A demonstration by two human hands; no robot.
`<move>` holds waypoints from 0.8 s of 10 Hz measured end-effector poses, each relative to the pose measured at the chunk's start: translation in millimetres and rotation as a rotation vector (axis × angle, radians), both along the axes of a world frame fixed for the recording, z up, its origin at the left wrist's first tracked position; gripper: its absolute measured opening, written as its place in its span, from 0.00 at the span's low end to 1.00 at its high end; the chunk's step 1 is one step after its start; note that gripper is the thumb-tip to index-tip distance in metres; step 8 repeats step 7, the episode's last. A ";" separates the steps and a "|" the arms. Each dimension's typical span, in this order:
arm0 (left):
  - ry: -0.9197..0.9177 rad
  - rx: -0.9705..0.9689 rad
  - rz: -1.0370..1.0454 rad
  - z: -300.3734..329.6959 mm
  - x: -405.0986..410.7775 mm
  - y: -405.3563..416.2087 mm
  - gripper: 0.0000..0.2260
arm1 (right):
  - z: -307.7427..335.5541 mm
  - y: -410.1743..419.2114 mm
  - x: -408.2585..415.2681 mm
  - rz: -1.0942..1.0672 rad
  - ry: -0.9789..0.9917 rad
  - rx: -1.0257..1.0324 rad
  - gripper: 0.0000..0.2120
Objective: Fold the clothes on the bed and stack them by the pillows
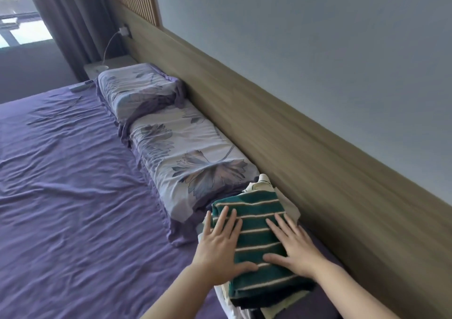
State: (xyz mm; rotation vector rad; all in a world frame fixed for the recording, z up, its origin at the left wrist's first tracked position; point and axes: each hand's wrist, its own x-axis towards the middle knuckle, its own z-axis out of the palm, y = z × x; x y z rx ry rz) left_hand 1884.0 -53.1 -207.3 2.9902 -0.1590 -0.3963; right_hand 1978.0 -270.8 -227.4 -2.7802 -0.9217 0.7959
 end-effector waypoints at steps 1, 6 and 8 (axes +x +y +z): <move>0.086 0.020 0.057 -16.5 6.1 5.9 0.54 | -7.2 -3.2 4.5 0.028 0.039 -0.037 0.49; 0.242 0.122 0.077 20.7 10.4 -7.2 0.38 | 35.6 31.4 -18.9 -0.056 -0.068 -0.219 0.37; 0.123 0.085 0.095 61.2 2.2 5.6 0.34 | 78.3 38.0 -36.7 -0.120 -0.169 -0.100 0.34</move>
